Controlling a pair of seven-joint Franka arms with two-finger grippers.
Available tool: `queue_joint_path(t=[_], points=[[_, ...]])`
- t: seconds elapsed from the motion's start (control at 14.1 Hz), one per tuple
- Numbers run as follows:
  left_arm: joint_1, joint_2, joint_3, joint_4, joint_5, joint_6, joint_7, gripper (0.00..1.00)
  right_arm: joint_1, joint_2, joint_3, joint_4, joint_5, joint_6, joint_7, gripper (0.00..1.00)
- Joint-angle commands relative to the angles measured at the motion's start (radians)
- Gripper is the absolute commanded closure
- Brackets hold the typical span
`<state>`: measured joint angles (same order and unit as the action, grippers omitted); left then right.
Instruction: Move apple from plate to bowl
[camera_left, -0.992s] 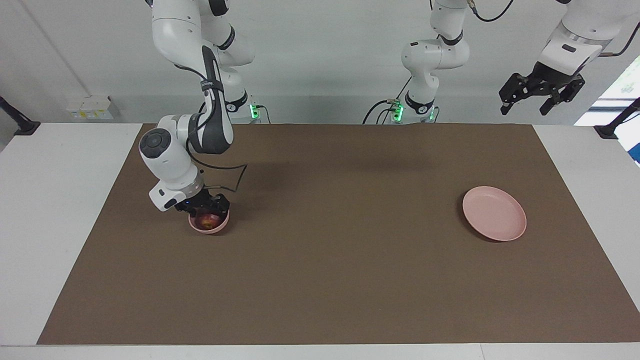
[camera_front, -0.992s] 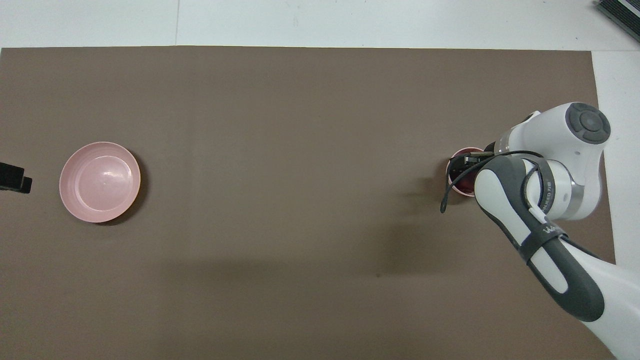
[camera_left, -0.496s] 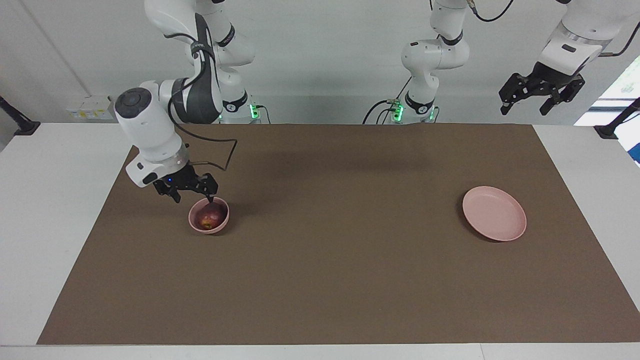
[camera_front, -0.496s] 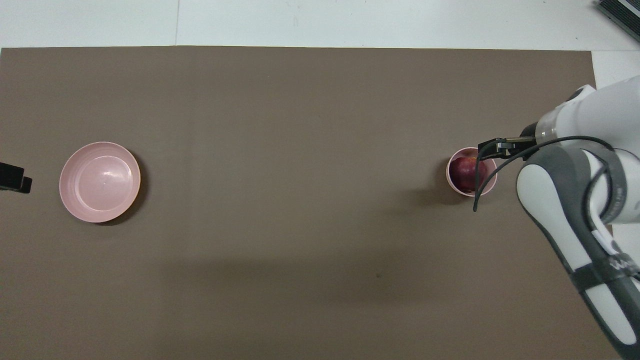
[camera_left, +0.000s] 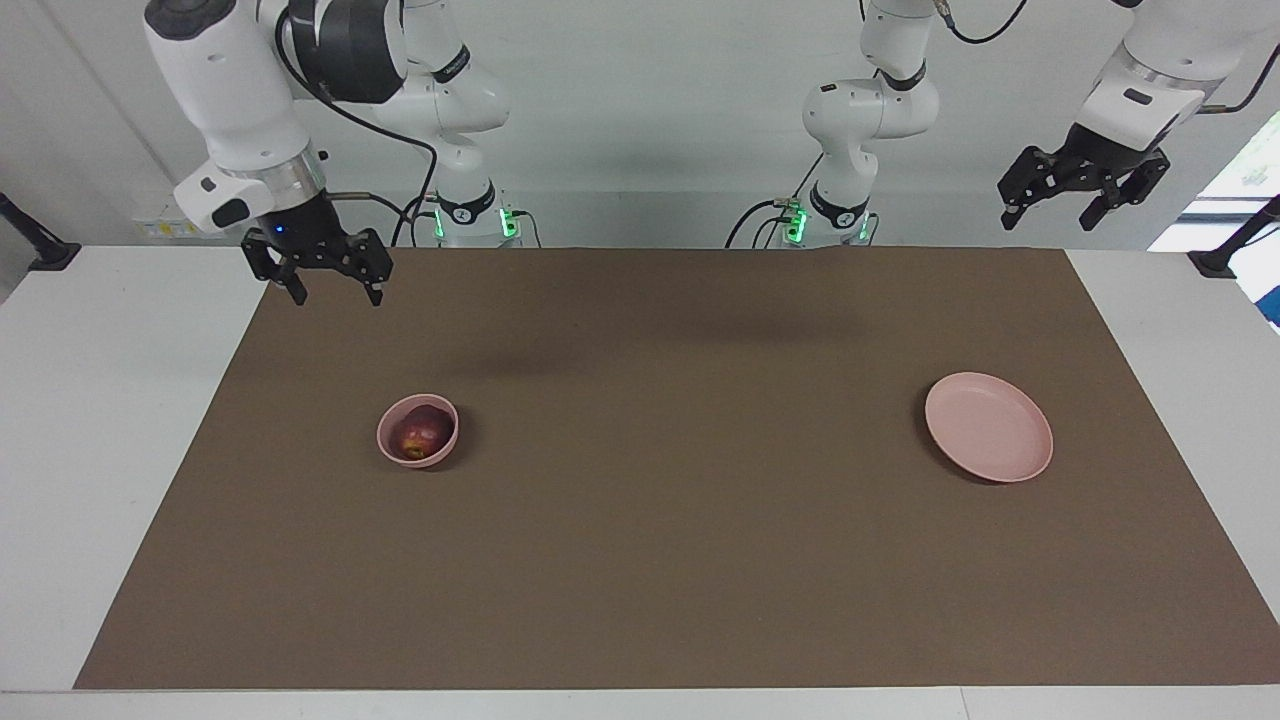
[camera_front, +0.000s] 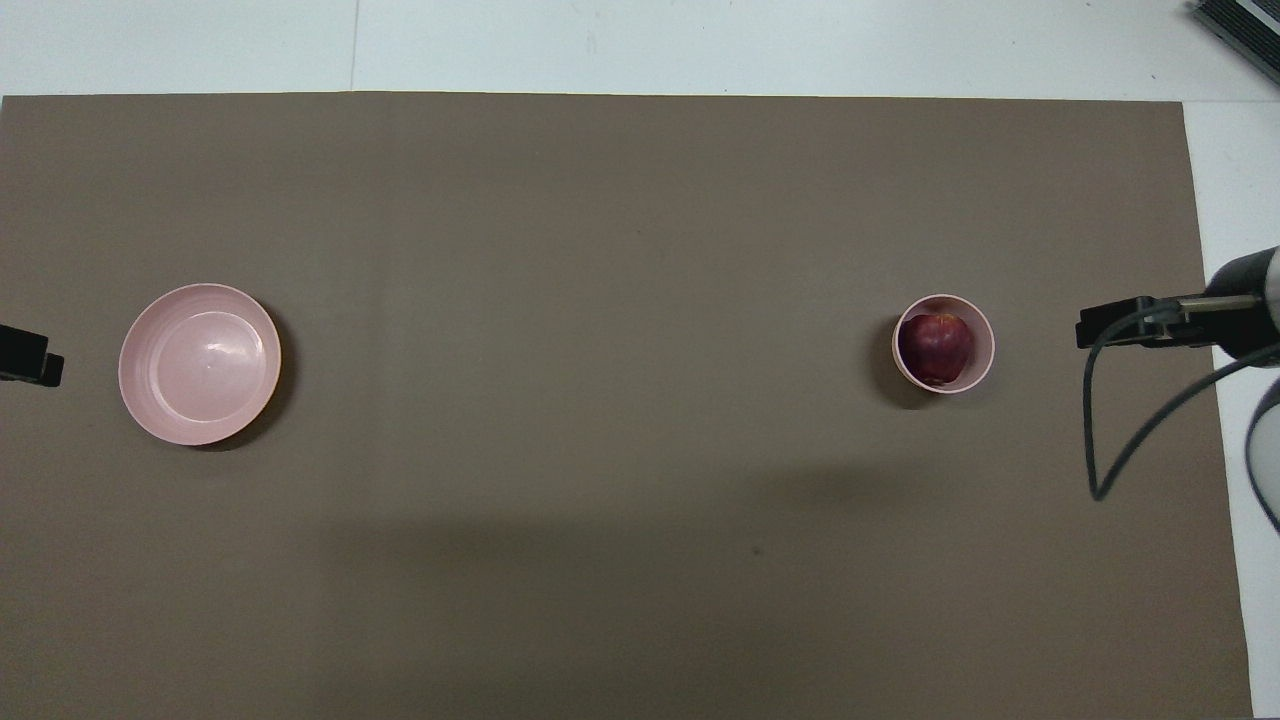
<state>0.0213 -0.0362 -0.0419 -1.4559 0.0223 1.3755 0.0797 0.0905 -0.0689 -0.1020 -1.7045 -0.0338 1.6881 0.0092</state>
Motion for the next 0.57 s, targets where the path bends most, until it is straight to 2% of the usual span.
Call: queue_joint_path(t=[0.0,0.14,0.5], points=[[0.016,-0.019,-0.009,-0.018,0.005,-0.001,0.005,0.0,-0.018,0.017,-0.004,0.122,-0.023,-0.115,-0.023,0.0],[0.016,-0.019,-0.009,-0.018,0.005,-0.001,0.005,0.0,-0.021,0.011,-0.005,0.167,-0.006,-0.163,-0.028,0.0],[0.016,-0.019,-0.009,-0.018,0.005,-0.001,0.005,0.0,-0.015,-0.012,-0.004,0.154,-0.001,-0.174,-0.023,0.0]])
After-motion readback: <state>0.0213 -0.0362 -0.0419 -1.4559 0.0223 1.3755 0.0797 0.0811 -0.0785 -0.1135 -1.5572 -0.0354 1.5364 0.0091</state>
